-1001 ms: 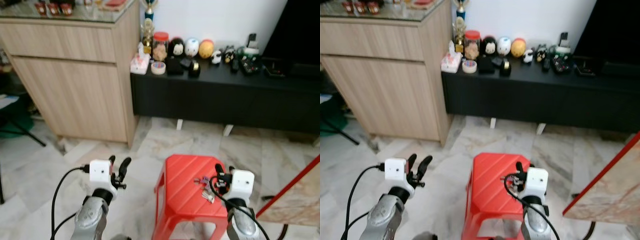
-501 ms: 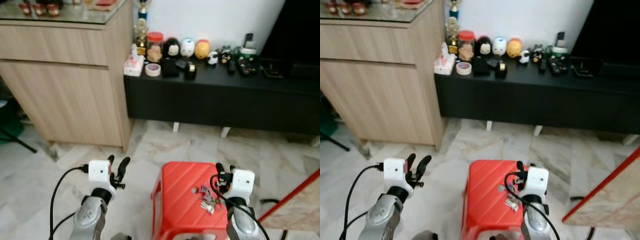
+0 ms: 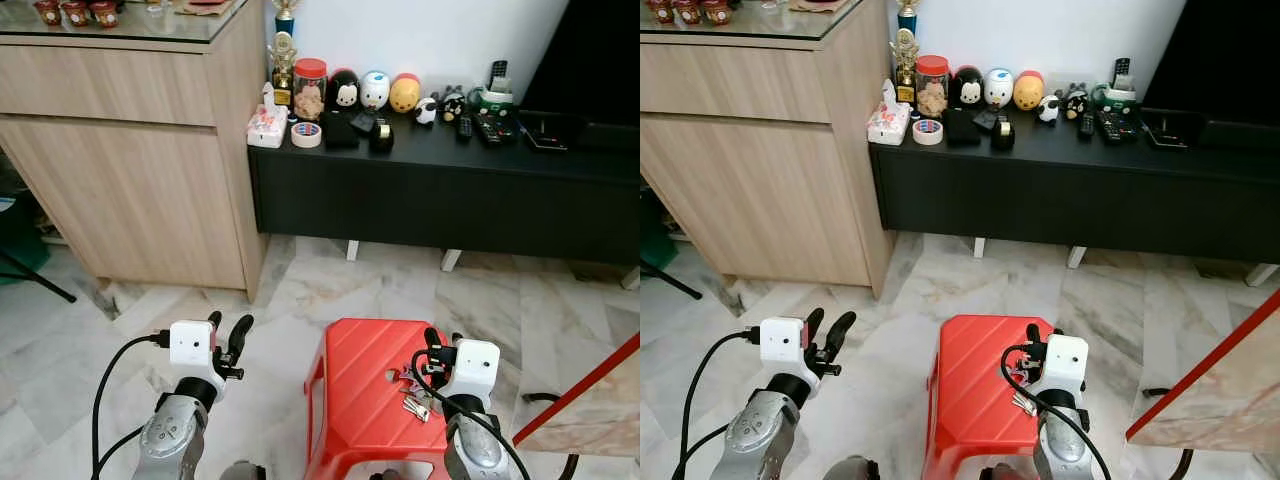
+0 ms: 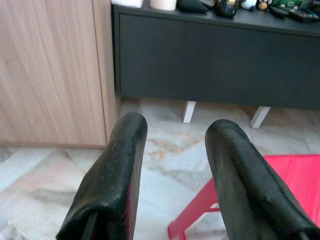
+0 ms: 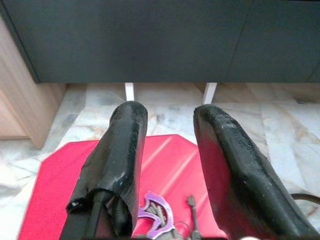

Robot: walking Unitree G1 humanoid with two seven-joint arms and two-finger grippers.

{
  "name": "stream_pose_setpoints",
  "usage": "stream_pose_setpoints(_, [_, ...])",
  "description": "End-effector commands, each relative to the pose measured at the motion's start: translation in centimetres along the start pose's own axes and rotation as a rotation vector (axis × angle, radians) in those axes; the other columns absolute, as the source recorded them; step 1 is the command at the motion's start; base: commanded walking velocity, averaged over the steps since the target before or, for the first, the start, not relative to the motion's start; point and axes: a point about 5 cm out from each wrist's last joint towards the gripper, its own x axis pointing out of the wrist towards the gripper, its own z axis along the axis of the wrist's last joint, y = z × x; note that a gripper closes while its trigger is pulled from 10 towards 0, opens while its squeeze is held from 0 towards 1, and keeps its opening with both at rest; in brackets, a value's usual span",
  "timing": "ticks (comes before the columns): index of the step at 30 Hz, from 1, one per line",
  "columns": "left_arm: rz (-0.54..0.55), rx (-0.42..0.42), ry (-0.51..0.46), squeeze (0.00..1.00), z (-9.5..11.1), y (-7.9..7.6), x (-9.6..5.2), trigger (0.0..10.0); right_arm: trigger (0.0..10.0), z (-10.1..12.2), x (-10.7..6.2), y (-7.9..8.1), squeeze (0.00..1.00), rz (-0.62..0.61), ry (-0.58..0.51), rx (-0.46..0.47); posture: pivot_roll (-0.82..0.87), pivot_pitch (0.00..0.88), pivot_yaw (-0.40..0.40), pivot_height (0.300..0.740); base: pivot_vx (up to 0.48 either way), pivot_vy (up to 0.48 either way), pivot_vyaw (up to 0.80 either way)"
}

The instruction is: Hang keys on a hook

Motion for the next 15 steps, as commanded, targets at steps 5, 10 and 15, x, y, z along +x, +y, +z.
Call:
stream_pose_setpoints(5, [-0.007,-0.007,0.005,0.0,-0.18,-0.27,-0.17,10.0,10.0,-0.51,-0.16,-0.23,0.0,-0.014,0.022,-0.024,0.07,0.067,-0.083,0.616,0.0,0.0,0.0])
stream_pose_setpoints(10, [-0.001,-0.006,0.002,0.0,-0.17,-0.23,-0.21,10.0,10.0,-0.55,-0.23,-0.25,0.0,-0.014,0.021,-0.009,0.07,0.068,-0.083,0.616,0.0,0.0,0.0])
stream_pose_setpoints(15, [-0.004,-0.003,0.008,0.0,-0.24,-0.27,-0.1,10.0,10.0,-0.8,-0.28,-0.26,0.0,-0.011,0.036,-0.015,0.07,0.064,-0.08,0.616,0.0,0.0,0.0])
